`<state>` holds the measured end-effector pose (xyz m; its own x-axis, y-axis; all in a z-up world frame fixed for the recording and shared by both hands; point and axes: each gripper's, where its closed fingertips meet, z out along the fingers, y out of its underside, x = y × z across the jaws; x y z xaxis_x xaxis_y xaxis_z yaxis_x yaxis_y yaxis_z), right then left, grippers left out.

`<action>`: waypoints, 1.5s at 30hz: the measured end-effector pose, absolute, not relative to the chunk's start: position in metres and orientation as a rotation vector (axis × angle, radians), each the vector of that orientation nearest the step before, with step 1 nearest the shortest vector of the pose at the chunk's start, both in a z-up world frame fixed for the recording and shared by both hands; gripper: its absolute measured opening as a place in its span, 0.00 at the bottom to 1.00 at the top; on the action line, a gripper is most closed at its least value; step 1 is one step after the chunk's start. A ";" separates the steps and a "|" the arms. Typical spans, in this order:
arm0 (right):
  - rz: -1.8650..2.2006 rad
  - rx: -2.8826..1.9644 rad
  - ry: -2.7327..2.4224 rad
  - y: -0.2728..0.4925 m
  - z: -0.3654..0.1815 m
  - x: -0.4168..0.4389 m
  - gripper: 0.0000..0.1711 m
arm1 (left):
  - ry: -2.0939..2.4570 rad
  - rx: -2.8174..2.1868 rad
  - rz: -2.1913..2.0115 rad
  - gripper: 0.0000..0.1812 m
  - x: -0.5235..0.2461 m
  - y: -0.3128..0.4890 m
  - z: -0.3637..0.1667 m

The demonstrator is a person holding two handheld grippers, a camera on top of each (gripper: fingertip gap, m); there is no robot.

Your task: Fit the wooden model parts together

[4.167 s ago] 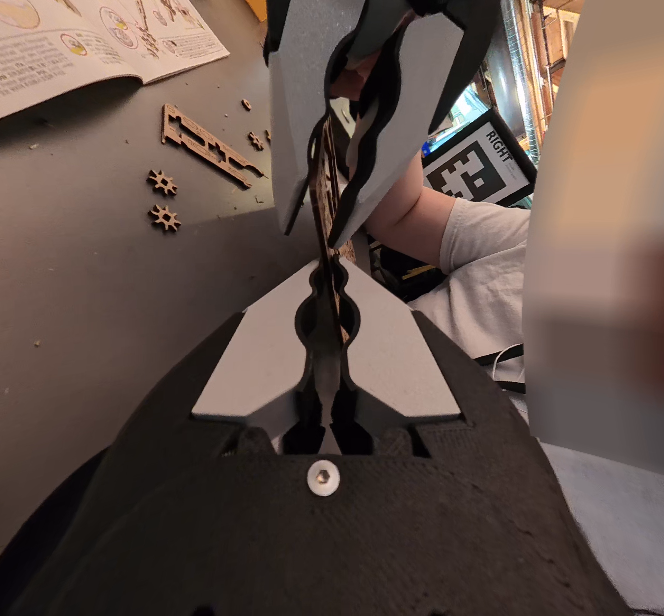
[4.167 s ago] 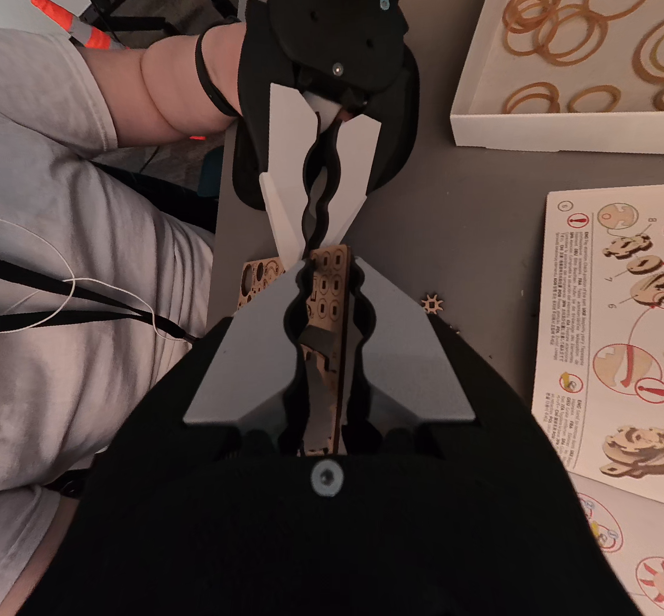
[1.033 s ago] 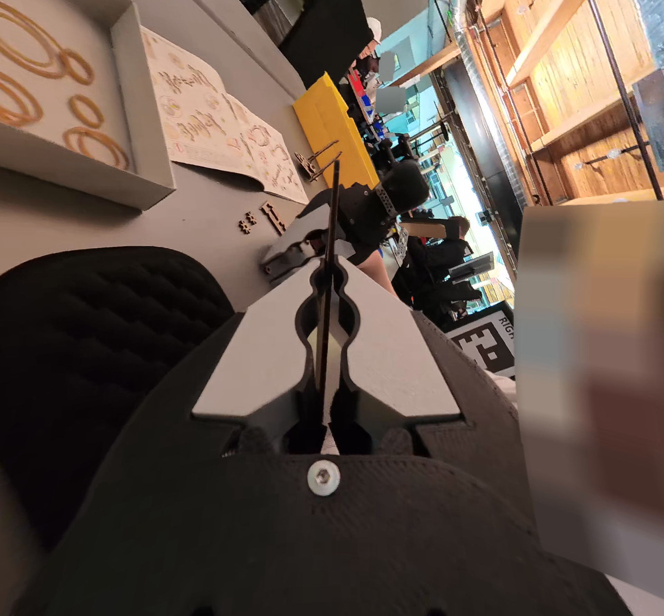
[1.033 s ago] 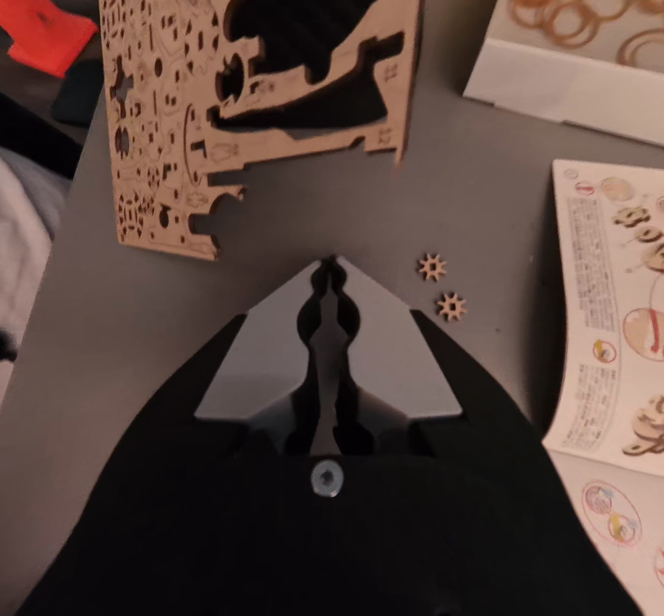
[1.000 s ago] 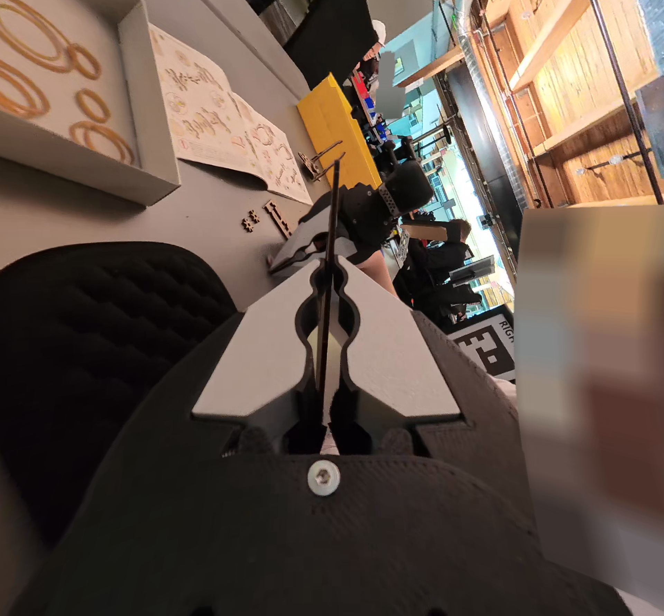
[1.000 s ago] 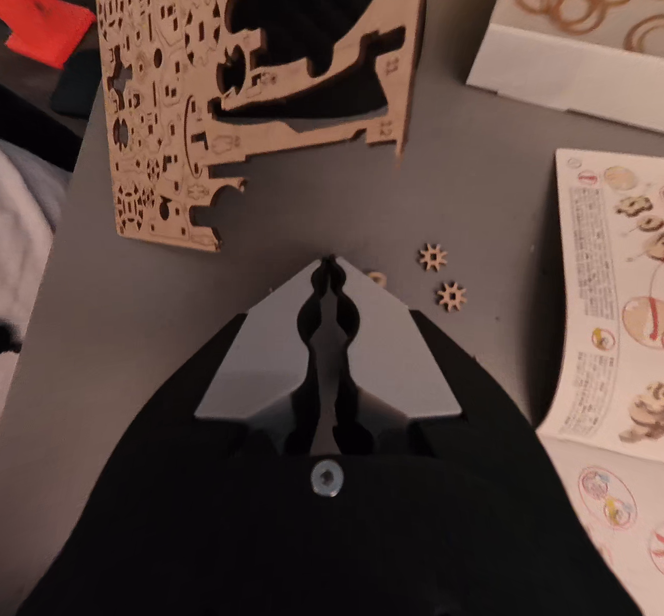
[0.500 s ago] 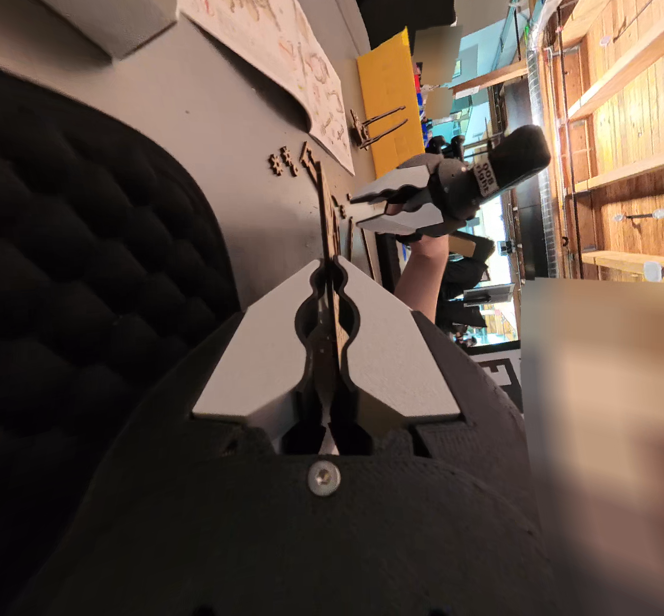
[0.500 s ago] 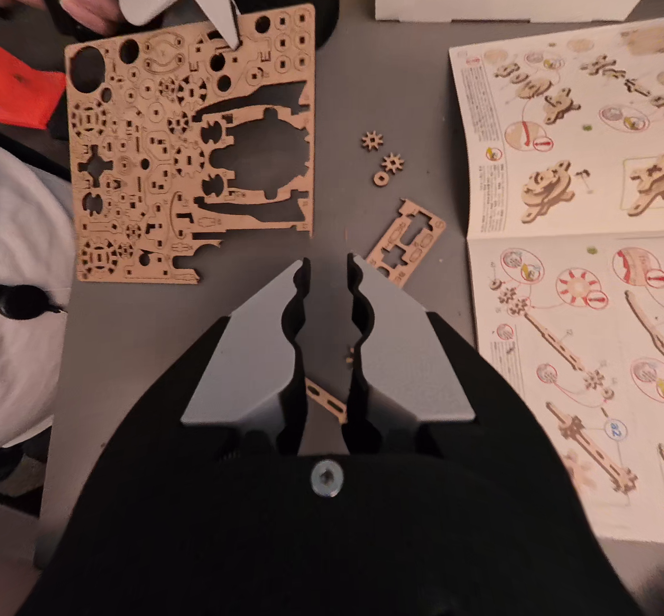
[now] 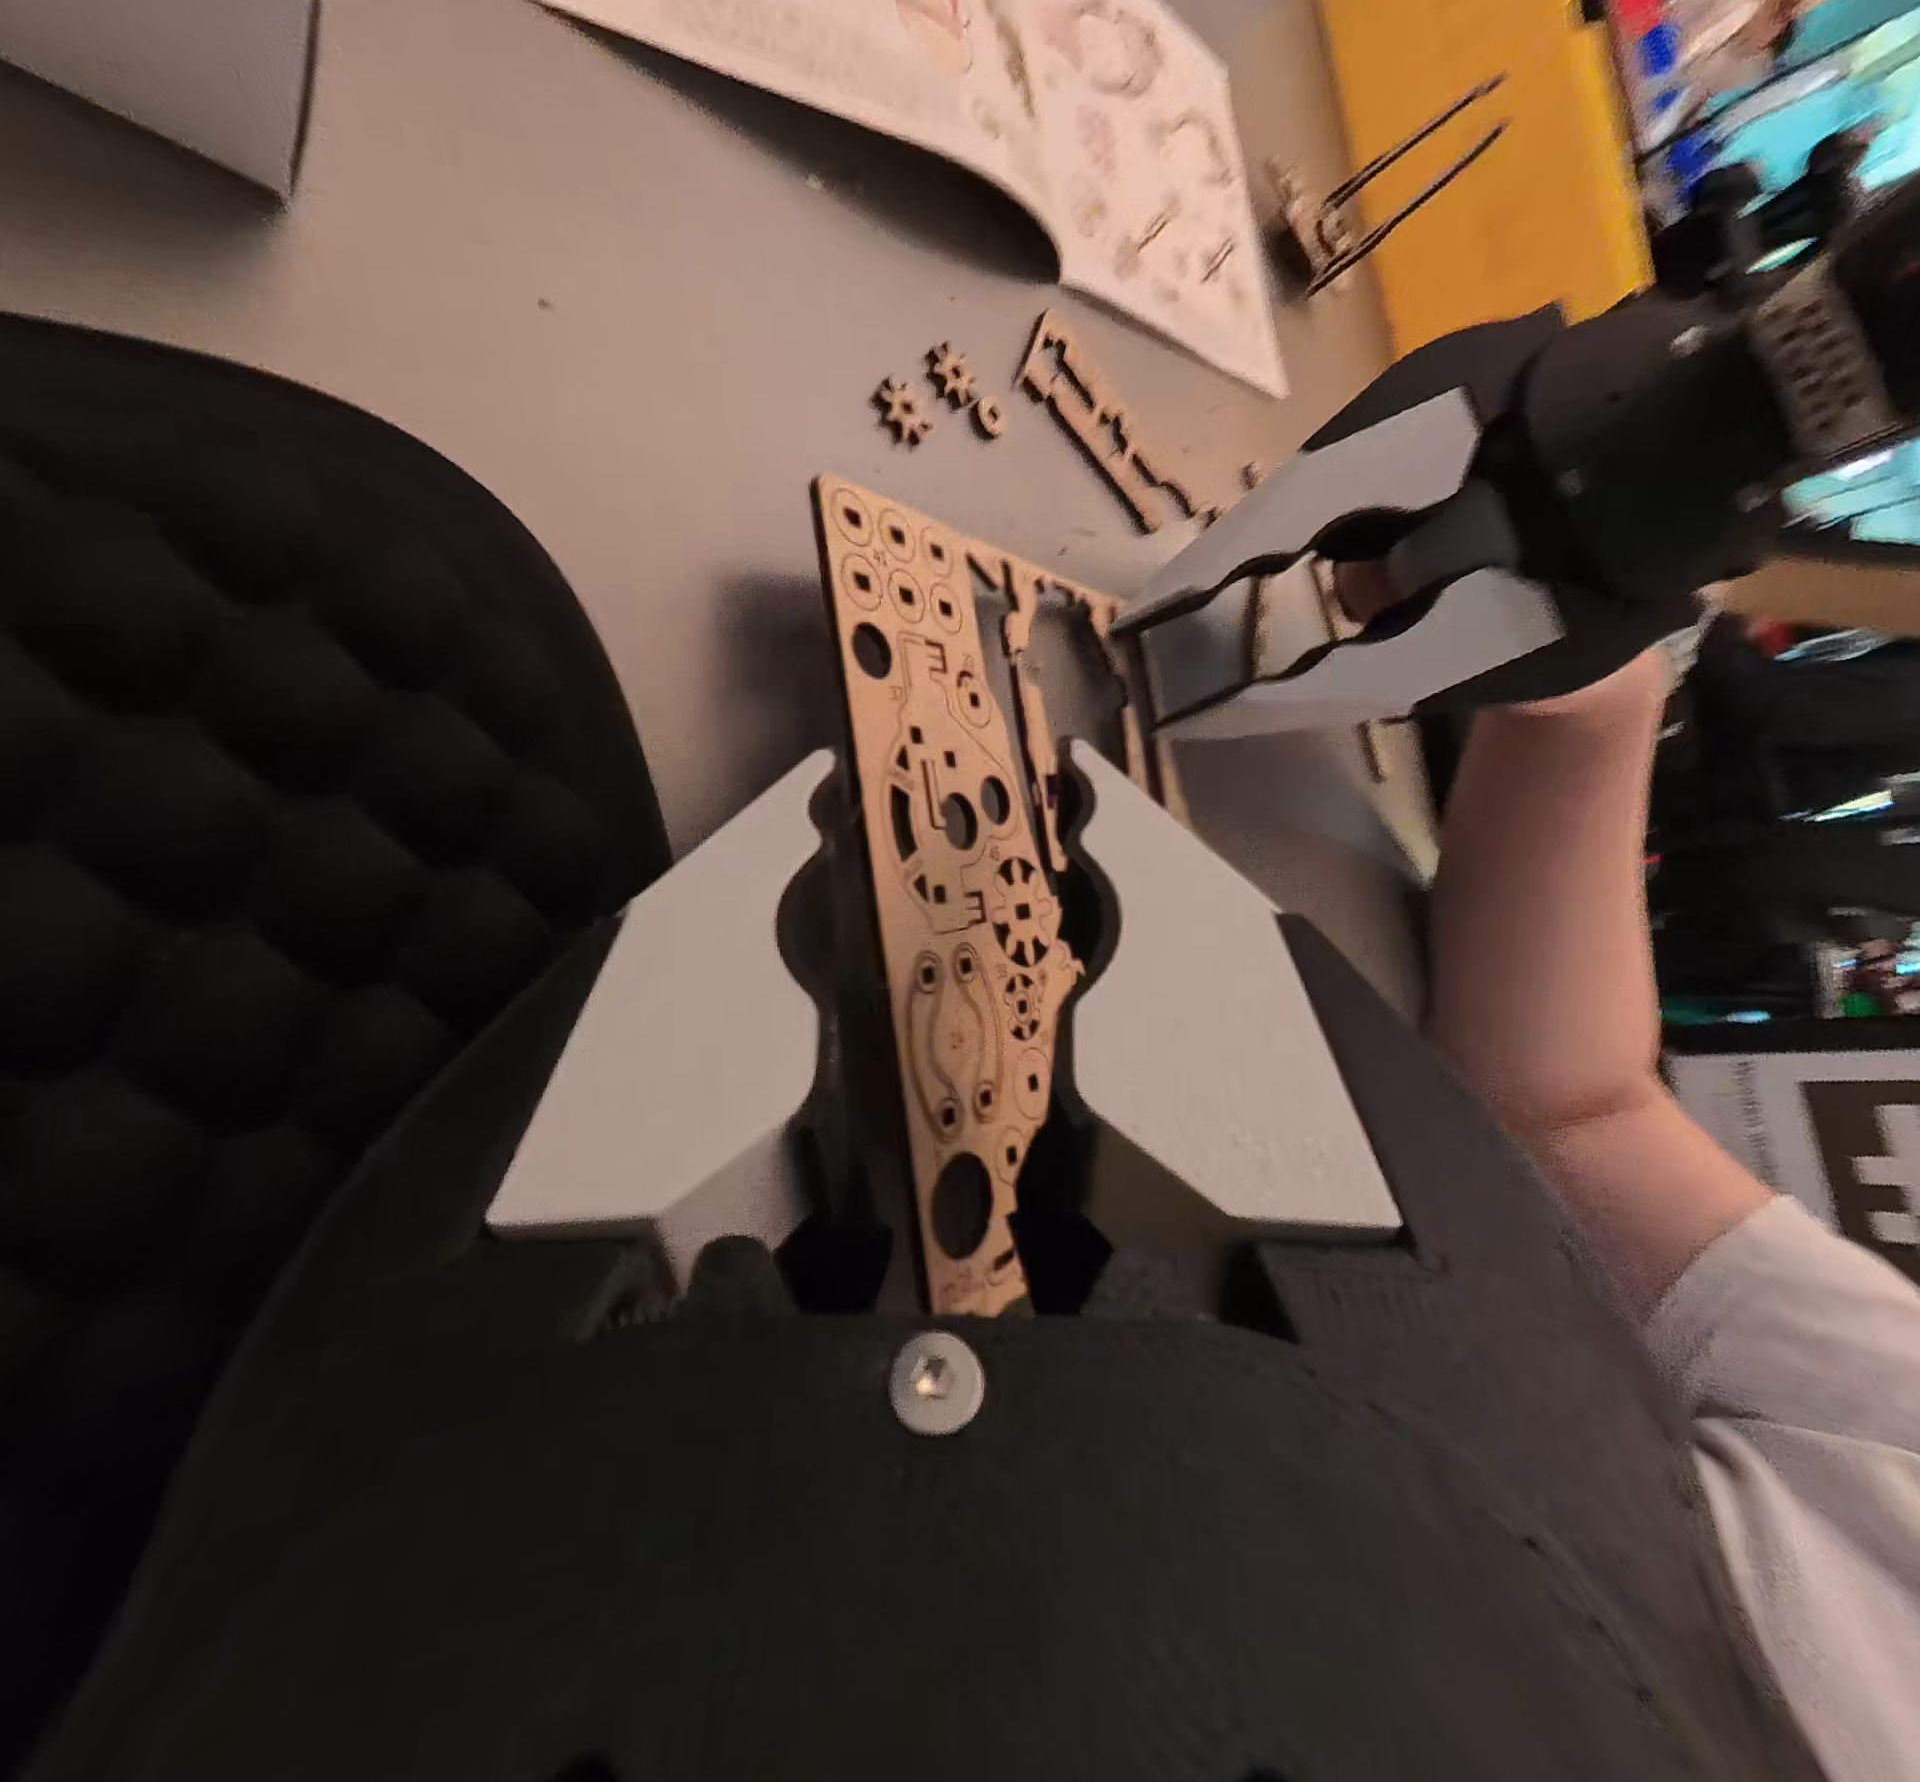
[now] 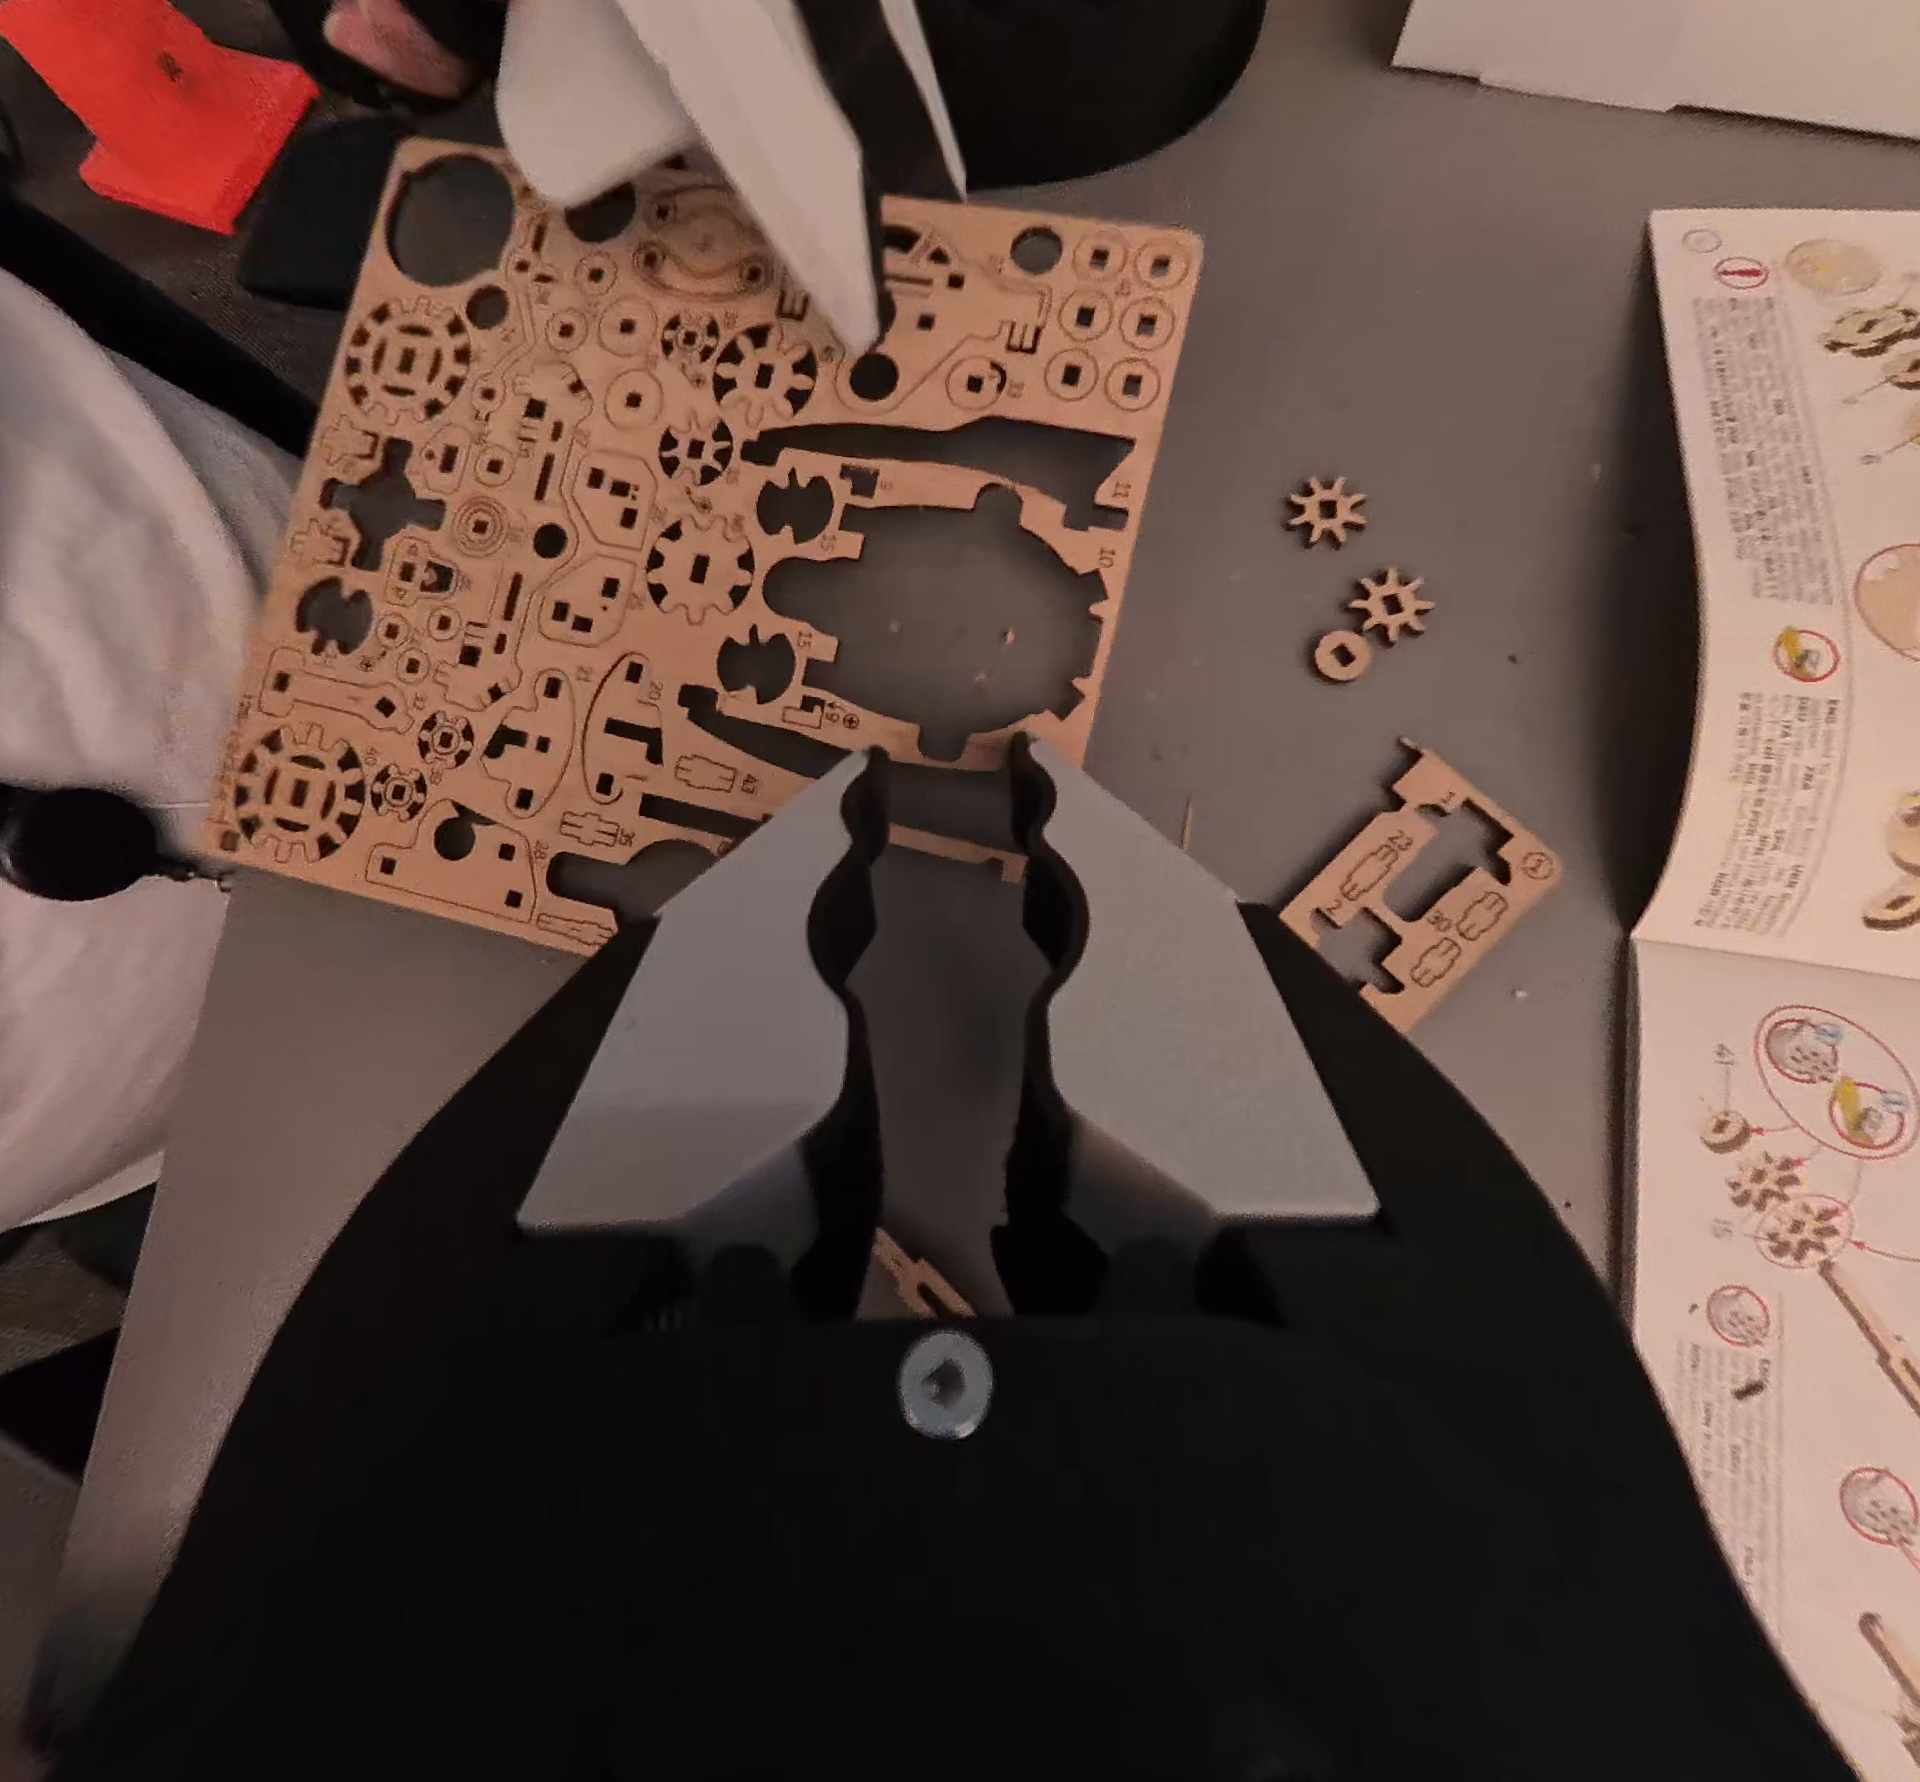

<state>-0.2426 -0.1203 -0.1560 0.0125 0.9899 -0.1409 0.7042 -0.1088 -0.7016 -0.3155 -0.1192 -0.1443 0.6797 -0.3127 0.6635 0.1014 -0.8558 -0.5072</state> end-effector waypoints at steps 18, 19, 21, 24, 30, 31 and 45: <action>0.784 -1.738 -1.604 -0.091 -0.128 -0.221 0.18 | 0.530 -2.217 -0.996 0.23 -0.320 -0.138 -0.094; 0.749 -1.697 -1.523 -0.080 -0.112 -0.213 0.17 | 0.584 -2.147 -0.945 0.23 -0.321 -0.133 -0.085; 0.657 -1.638 -1.334 -0.055 -0.079 -0.189 0.17 | 0.697 -1.985 -0.836 0.23 -0.319 -0.120 -0.067; 0.558 -1.517 -1.083 -0.029 -0.035 -0.153 0.24 | 0.826 -1.719 -0.728 0.23 -0.306 -0.100 -0.032; 0.375 -1.315 -0.823 -0.010 0.007 -0.110 0.45 | 0.913 -1.321 -0.518 0.25 -0.276 -0.052 0.033; 0.342 -1.298 -0.805 -0.008 0.008 -0.105 0.45 | 0.951 -1.314 -0.524 0.25 -0.267 -0.046 0.038; 0.543 -1.577 -1.321 -0.045 -0.085 -0.156 0.00 | 1.340 -1.420 -0.484 0.04 -0.232 -0.004 0.042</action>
<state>-0.1563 -0.0454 -0.0849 0.3114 0.9201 0.2376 0.4865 0.0604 -0.8716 -0.2318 -0.0043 0.0422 0.2845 -0.8886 -0.3599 -0.4528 0.2063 -0.8674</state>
